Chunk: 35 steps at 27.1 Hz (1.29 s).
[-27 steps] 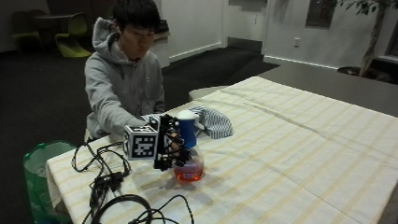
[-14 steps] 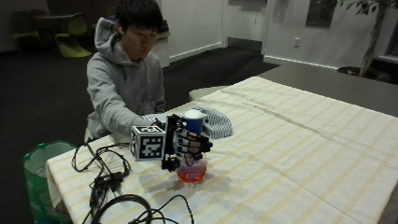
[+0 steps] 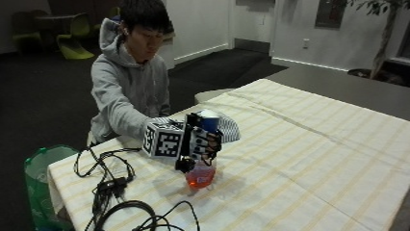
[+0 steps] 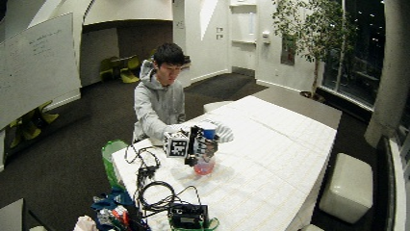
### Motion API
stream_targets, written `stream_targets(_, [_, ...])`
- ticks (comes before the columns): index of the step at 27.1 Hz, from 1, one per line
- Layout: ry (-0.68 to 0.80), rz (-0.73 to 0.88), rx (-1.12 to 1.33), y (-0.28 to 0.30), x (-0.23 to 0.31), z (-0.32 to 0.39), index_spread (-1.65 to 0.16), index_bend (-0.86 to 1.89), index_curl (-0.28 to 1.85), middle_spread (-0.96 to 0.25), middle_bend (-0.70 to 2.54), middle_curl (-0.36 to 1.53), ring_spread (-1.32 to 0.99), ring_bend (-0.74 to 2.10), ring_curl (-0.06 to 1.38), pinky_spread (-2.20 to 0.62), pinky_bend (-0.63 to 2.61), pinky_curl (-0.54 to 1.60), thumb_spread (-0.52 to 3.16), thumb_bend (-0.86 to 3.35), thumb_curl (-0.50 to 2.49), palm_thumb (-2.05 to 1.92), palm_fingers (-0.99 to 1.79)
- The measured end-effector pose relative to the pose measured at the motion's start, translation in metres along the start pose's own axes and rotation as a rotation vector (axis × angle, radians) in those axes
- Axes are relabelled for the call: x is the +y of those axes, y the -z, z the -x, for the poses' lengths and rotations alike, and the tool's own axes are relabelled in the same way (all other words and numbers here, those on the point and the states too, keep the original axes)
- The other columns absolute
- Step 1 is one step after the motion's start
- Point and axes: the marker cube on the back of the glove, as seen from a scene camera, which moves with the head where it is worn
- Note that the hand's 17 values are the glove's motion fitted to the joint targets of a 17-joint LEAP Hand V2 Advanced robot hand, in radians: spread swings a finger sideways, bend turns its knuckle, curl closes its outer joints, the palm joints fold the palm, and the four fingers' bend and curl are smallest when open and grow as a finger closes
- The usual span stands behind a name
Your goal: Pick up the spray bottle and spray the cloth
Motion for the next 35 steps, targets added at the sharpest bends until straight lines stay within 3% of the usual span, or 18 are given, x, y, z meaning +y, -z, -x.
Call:
stream_targets(13, [0.083, 0.096, 0.192, -0.016, 0.003, 0.018, -0.23, 0.36, 0.47, -0.10, 0.57, 0.48, -0.18, 0.54, 0.41, -0.26, 0.34, 0.36, 0.22, -0.03, 0.61, 1.05, 1.38])
stream_targets(27, [0.405, 0.401, 0.708, 0.008, 0.058, 0.125, -0.22, 0.40, 0.52, -0.10, 0.59, 0.49, -0.19, 0.58, 0.44, -0.29, 0.35, 0.37, 0.07, -0.03, 0.66, 1.03, 1.40])
stream_targets(35, [0.485, 0.558, 0.917, -0.011, 0.102, 0.133, -0.22, 0.40, 0.53, -0.10, 0.60, 0.49, -0.19, 0.58, 0.44, -0.29, 0.36, 0.38, 0.03, -0.03, 0.68, 1.03, 1.39])
